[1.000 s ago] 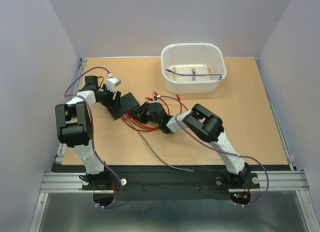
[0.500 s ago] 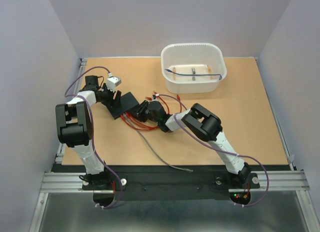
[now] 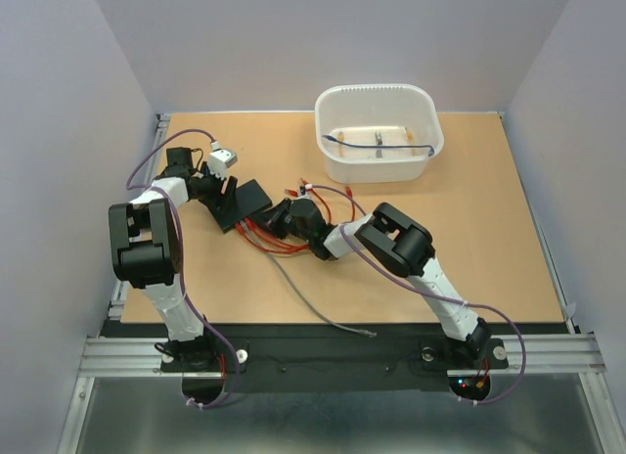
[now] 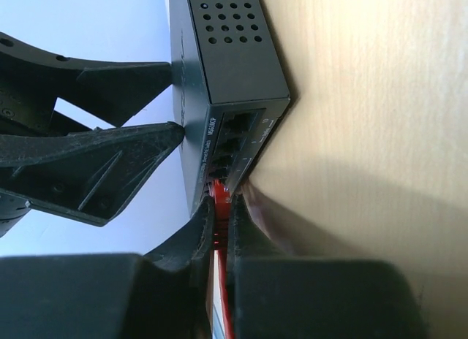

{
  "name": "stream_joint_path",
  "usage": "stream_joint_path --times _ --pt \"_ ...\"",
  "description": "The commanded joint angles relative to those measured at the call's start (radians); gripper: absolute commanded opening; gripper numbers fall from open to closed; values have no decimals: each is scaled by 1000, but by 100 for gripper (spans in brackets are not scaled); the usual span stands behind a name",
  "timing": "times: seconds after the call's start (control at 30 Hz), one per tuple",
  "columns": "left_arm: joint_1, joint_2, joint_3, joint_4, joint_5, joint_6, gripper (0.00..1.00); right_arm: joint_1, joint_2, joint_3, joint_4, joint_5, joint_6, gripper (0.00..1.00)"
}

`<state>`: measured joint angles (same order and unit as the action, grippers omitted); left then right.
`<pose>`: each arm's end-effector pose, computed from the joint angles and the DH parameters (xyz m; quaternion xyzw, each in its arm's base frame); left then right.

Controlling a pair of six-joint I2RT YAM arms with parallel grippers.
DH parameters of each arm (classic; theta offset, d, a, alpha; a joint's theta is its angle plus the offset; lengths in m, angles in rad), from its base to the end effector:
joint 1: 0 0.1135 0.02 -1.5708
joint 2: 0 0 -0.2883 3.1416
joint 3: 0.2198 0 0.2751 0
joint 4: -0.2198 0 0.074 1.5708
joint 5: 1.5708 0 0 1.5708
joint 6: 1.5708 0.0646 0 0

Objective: Pull the plug from the switch port

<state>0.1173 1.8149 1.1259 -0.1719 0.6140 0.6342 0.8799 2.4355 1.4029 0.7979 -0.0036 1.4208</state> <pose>0.4192 0.0119 0.1727 0.3300 0.8373 -0.1420 0.4122 0.3588 0.4343 0.0686 0.2087 0.7568 0.5661 0.2516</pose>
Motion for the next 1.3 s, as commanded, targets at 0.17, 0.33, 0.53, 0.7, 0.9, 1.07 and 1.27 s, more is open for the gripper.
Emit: stream_joint_path --times 0.17,0.33,0.53,0.7,0.9,1.07,1.27 --pt "-41 -5 -51 -146 41 27 79 -4 77 -61 -88 123 -86 1" --pt "-97 -133 -124 -163 72 143 93 -4 50 -104 -92 117 -105 0" --pt "-114 -120 -172 -141 -71 193 93 -2 46 -131 -103 94 -106 0" --pt "-108 -77 -157 -115 -111 148 91 -4 16 -171 -106 91 -126 0" --pt "-107 -43 -115 -106 -88 110 89 -4 -42 -260 -115 129 -166 0" --pt "-105 -31 -110 -95 -88 94 88 -7 -27 -257 -120 99 -181 0" --pt "-105 -69 -94 -147 -22 117 89 -6 -114 -283 -120 171 -327 0"
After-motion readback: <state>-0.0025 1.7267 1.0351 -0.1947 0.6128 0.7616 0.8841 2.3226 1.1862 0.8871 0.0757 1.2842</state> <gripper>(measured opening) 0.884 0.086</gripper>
